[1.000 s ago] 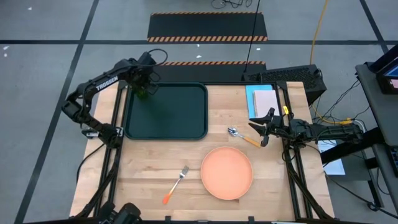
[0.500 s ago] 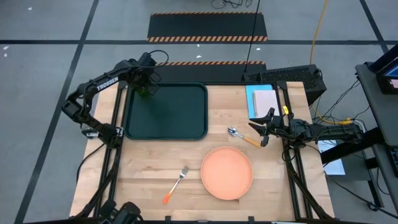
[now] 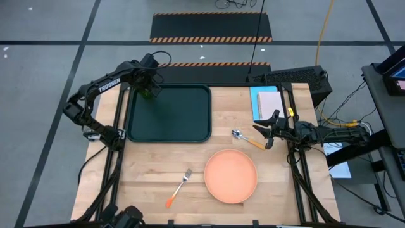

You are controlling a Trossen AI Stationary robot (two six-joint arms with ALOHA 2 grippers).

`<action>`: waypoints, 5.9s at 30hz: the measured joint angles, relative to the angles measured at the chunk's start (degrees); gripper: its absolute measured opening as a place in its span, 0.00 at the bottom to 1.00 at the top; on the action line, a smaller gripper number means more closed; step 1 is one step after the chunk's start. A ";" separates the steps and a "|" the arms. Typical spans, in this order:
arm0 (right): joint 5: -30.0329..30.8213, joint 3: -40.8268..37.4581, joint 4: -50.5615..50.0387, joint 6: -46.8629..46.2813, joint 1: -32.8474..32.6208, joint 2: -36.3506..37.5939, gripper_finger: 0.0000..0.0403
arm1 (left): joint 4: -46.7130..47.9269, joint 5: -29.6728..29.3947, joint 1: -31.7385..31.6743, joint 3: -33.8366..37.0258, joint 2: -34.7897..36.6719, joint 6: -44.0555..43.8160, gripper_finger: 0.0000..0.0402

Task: Pick and place plate/cup/fork/spoon on tray
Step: Put the green cup on the black table tray, then put the orange plate on the black table tray to the bottom right of the green cup

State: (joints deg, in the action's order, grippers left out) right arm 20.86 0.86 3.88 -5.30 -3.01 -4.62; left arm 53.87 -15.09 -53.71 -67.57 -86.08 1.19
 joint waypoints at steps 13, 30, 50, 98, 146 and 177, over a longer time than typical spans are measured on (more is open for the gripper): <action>-0.07 0.00 0.01 -0.04 0.00 0.00 0.24 | 0.43 -1.05 0.02 0.00 9.72 -0.94 0.35; -9.23 9.32 -6.94 -4.56 -0.91 -10.99 0.24 | 2.39 -0.31 30.84 1.54 26.11 -14.01 0.35; -21.19 50.27 -35.27 -19.26 -27.74 -63.83 0.24 | -33.23 -8.87 69.54 21.92 26.19 -17.28 0.35; -8.12 56.87 -29.52 -15.42 -45.22 -92.16 0.04 | -43.53 -13.97 75.21 22.58 20.41 -12.31 0.35; -24.32 56.89 -2.63 36.35 -3.10 -88.92 0.00 | -52.64 -14.09 75.52 22.18 26.97 -10.74 0.35; -35.94 88.00 -7.24 40.50 10.92 -117.24 0.00 | -53.54 -14.95 78.93 22.18 26.97 -8.84 0.35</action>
State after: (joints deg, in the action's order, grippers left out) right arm -15.07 88.86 -3.36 35.20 7.92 -121.86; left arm 0.33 -30.04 25.21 -45.39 -59.11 -7.65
